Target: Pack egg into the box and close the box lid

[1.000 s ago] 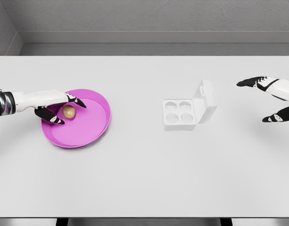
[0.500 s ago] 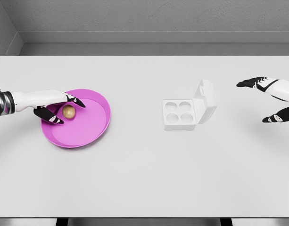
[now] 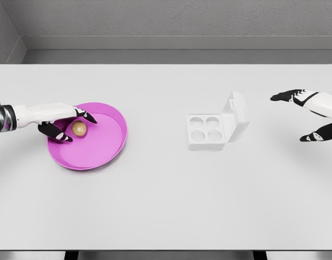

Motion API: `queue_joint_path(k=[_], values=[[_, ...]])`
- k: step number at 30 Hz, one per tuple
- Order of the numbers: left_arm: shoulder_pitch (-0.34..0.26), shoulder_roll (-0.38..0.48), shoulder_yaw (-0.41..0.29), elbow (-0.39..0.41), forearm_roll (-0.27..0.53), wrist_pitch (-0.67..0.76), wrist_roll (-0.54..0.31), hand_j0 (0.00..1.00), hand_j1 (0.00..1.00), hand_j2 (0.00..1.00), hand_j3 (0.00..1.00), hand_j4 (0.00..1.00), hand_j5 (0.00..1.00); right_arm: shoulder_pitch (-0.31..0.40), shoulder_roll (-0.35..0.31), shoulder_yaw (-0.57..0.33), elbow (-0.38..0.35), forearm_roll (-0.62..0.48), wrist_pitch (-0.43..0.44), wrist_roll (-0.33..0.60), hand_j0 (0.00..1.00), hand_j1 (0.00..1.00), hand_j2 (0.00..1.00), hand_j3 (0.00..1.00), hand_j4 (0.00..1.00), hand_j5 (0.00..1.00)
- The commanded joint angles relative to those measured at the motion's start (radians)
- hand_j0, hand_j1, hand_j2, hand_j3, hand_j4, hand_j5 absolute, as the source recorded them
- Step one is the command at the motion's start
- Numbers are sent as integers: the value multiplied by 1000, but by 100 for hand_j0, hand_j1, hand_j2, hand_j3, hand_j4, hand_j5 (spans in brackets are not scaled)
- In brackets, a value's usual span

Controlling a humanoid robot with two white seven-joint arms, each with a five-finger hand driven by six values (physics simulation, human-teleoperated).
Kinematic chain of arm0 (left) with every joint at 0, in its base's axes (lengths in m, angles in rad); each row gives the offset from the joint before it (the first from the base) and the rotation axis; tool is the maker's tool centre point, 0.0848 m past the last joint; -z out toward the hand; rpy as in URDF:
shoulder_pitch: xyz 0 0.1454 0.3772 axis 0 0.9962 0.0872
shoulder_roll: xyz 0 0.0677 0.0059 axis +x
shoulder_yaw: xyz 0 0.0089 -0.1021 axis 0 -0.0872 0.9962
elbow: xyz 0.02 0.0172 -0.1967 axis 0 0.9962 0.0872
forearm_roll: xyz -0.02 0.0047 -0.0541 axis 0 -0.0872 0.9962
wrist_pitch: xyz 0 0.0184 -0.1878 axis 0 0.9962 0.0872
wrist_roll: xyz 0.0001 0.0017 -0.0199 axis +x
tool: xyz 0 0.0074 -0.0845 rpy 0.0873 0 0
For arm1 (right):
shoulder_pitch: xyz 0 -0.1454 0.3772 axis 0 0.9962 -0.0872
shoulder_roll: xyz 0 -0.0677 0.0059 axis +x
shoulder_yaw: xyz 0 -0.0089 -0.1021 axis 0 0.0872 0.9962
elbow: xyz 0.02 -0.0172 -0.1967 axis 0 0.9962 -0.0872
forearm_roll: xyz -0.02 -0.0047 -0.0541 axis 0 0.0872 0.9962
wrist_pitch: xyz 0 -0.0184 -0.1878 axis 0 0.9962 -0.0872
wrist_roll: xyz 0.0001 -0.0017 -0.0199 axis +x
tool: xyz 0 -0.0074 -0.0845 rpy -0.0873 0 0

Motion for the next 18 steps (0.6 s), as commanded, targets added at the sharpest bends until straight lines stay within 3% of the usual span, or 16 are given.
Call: queue_joint_path(k=[1,18], values=[[1,0,2,5,5,2,1,76,76,76,76,76,76,0,0,1,-1,-4,3,0,100,100,100,100,100,100],[2,-12,-4,5,5,2,1,69,69,69,69,69,69,0,11,1,-1,-2,3,0,100,100,100,100,100,100]])
